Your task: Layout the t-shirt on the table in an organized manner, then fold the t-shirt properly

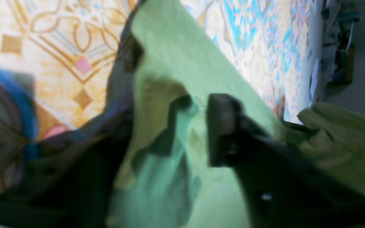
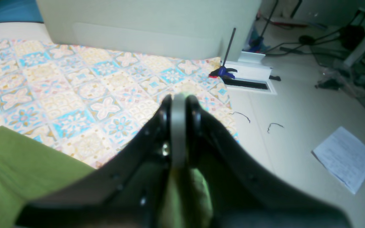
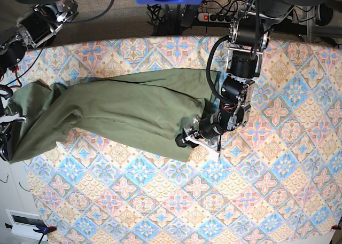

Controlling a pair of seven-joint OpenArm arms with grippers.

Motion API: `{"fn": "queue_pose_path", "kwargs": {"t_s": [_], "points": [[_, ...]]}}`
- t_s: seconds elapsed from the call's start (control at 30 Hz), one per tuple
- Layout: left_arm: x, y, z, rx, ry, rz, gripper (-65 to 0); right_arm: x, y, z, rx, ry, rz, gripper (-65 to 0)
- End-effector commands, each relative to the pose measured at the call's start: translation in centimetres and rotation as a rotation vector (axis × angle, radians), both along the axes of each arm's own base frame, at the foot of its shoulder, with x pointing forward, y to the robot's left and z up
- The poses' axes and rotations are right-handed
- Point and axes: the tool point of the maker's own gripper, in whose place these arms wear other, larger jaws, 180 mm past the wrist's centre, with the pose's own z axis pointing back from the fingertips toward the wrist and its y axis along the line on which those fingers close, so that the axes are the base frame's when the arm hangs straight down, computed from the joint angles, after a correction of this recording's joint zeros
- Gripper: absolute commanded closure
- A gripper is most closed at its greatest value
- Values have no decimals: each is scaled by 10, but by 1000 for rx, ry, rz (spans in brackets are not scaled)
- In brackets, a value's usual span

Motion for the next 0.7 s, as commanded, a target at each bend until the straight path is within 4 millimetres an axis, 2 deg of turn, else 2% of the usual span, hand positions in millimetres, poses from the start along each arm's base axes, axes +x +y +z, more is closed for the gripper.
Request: {"fn": "queue_pose_path", "kwargs": {"t_s": [0.0, 0.1, 0.17, 0.27, 0.33, 0.47, 0.53, 0.67], "points": [[13, -2, 17, -22, -45, 5, -152, 1, 1, 22, -21, -72, 14, -7], [13, -2, 19, -28, -45, 4, 0, 1, 1, 22, -21, -72, 14, -7], [12, -1, 20, -33, -37, -5, 0, 1, 1, 22, -21, -72, 14, -7], [20, -2, 43, -34, -109, -11, 0, 1, 1, 21, -21, -69, 14, -7], [22, 4, 51, -22, -141, -12, 0, 0, 1, 21, -21, -67, 14, -7], [28, 8, 89, -14, -255, -20, 0, 0, 1, 21, -21, -68, 14, -7], [25, 8, 102, -28, -294, -21, 0, 0, 1, 21, -21, -68, 14, -7], [23, 29, 131, -68, -367, 2, 0, 0, 1, 21, -21, -67, 15, -7]]}}
